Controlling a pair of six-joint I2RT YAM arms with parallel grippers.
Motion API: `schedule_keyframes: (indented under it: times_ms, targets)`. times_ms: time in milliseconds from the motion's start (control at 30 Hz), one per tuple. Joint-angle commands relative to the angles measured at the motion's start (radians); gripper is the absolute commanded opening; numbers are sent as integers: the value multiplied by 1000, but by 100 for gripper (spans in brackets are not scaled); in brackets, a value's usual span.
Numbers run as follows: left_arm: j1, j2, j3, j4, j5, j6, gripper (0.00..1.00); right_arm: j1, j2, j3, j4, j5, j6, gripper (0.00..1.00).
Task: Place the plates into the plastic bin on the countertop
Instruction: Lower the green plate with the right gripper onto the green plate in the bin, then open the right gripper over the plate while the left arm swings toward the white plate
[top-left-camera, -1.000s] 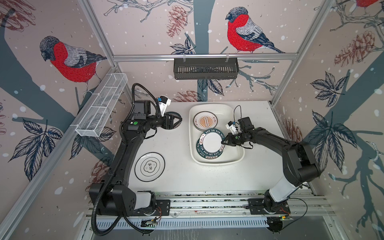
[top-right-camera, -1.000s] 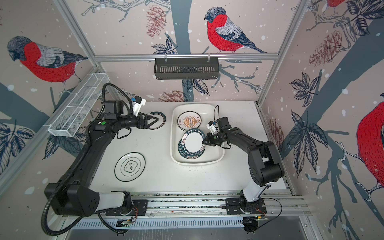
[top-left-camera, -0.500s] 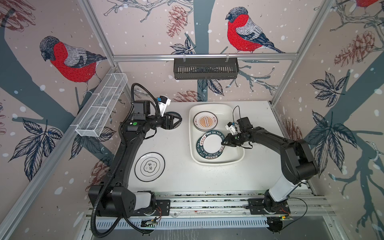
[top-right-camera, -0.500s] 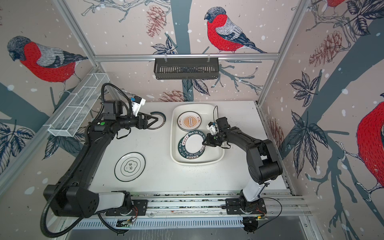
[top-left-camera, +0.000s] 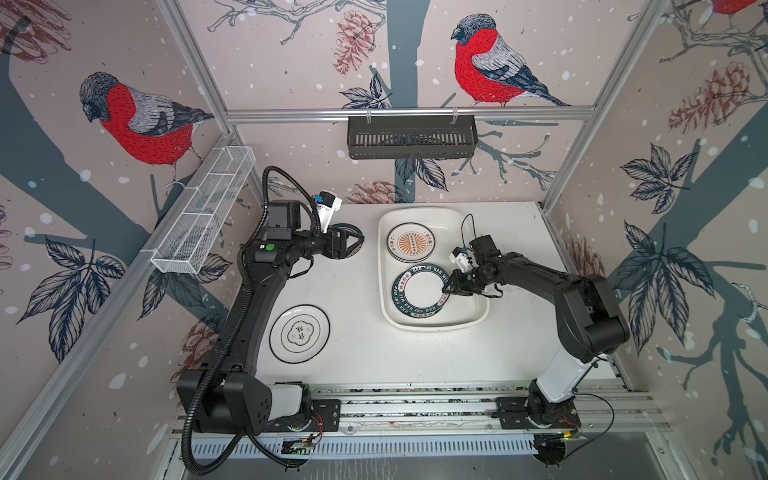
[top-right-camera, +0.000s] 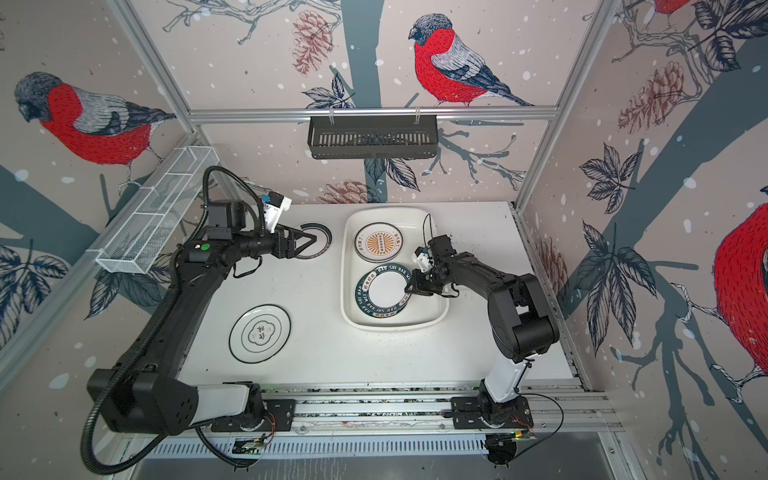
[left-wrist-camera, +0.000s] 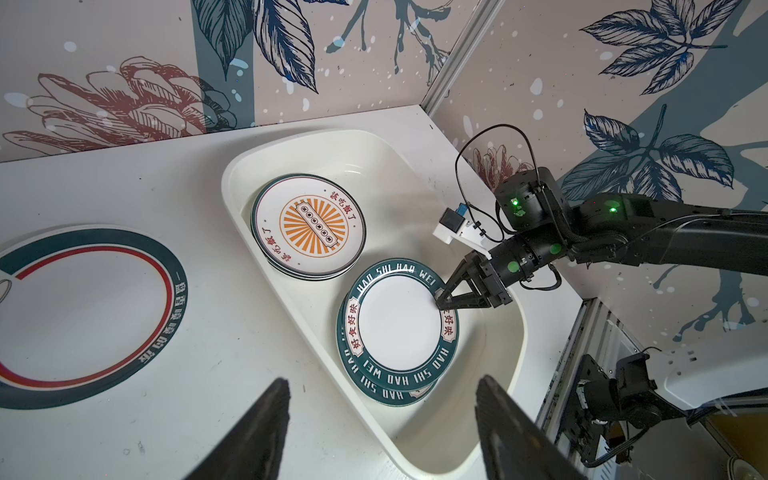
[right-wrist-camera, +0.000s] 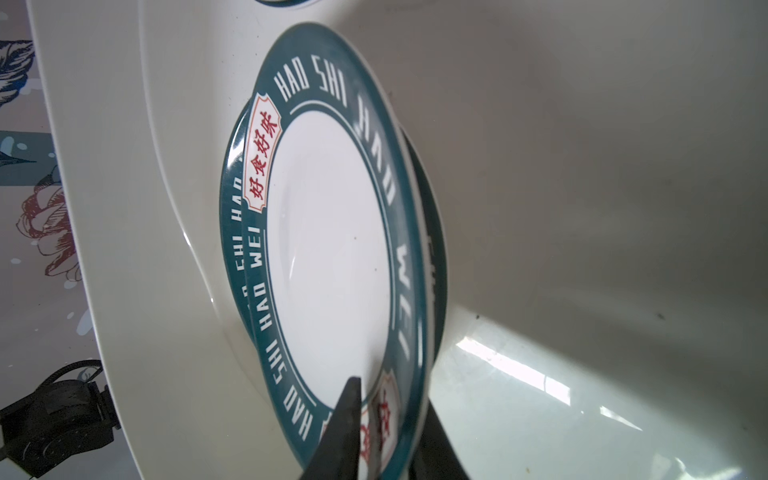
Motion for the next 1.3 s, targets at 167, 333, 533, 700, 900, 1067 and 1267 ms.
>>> schedule_keyframes:
  times_ms: [167, 333, 533, 700, 900, 1067, 1267]
  targets:
    - [0, 0, 11, 13, 34, 5, 71, 15, 8, 15, -29, 40, -23, 25]
    - [0, -2, 9, 13, 35, 5, 71, 18, 11, 16, -39, 59, -28, 26]
    - [0, -2, 8, 16, 35, 7, 71, 23, 0, 24, -57, 90, -38, 30]
    - [0, -6, 12, 12, 30, 12, 74, 24, -13, 31, -60, 97, -39, 30]
    - [0, -22, 0, -16, -47, 60, 83, 22, -40, 34, -31, 94, -28, 29]
    - [0, -34, -15, -67, -115, 142, 84, 24, -89, 23, 16, 80, -16, 27]
    - [3, -67, -83, -166, -217, 291, 84, 23, -187, -1, 74, 68, 3, 27]
